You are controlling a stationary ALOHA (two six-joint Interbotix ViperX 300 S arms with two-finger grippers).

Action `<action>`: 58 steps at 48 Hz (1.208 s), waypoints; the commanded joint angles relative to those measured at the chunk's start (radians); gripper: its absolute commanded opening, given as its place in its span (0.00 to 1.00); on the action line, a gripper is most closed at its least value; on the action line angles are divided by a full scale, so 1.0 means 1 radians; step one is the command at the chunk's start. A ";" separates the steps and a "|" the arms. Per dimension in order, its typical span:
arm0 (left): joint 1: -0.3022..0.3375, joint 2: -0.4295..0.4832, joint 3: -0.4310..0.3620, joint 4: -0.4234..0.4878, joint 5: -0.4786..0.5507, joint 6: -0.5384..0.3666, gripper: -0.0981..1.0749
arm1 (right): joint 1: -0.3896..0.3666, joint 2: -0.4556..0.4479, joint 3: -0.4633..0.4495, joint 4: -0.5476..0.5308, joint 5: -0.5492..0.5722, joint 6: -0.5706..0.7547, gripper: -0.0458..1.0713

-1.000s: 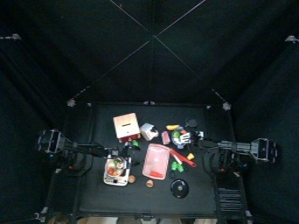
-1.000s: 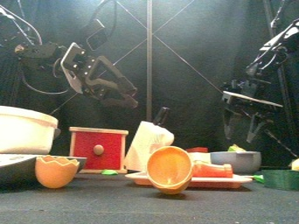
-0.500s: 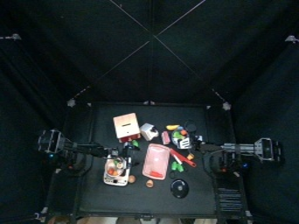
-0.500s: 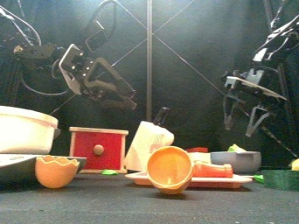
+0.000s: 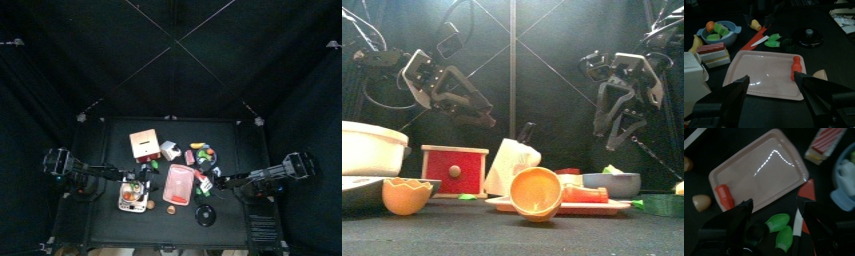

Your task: Grab ketchup

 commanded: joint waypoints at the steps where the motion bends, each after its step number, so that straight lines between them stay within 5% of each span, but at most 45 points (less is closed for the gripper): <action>1: -0.009 -0.018 -0.009 0.002 0.009 0.002 0.95 | 0.048 0.038 -0.051 -0.055 -0.032 -0.002 0.92; 14: -0.023 -0.017 -0.015 -0.002 0.040 0.000 0.96 | 0.160 0.238 -0.161 -0.147 -0.046 -0.005 0.92; 26: -0.026 -0.017 -0.015 -0.002 0.040 0.000 0.95 | 0.181 0.382 -0.235 -0.147 -0.040 -0.006 0.92; 58: -0.026 -0.014 -0.012 -0.002 0.040 0.000 0.95 | 0.175 0.451 -0.272 -0.135 -0.034 -0.018 0.92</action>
